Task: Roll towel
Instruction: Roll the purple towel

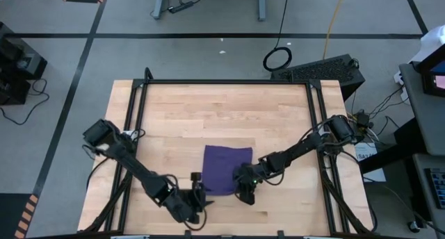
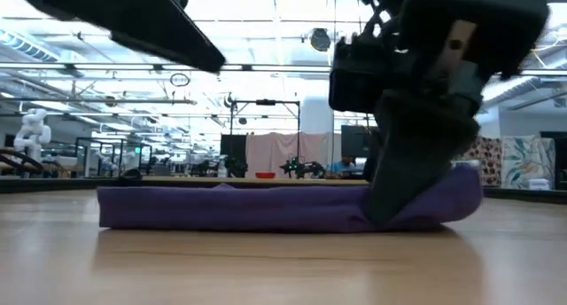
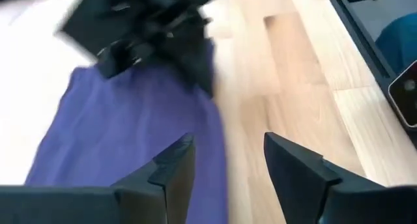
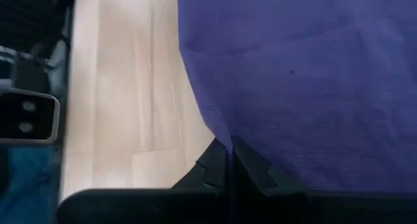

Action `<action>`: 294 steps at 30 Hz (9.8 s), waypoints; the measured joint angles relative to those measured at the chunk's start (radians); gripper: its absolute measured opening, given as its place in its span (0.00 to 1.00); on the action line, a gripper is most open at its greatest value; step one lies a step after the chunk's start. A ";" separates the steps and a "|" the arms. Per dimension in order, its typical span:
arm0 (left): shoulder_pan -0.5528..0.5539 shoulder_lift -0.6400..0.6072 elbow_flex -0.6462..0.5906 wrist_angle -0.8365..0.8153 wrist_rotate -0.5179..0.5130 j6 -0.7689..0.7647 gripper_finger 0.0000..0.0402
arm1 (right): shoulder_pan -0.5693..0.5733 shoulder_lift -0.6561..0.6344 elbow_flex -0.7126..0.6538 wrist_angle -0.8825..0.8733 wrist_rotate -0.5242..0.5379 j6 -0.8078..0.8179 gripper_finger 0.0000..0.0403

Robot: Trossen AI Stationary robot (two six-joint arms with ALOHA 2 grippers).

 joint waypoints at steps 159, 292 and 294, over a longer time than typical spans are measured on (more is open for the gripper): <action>0.215 0.116 0.001 -0.010 0.439 0.074 0.01 | 0.156 0.000 0.001 0.179 0.289 0.023 0.14; 0.261 -0.024 -0.084 -0.194 0.812 -0.231 0.02 | 0.492 0.176 0.000 0.357 1.005 -0.333 0.54; 0.285 -0.024 -0.084 -0.198 0.847 -0.233 0.02 | 0.485 0.197 0.000 0.373 1.028 -0.336 0.54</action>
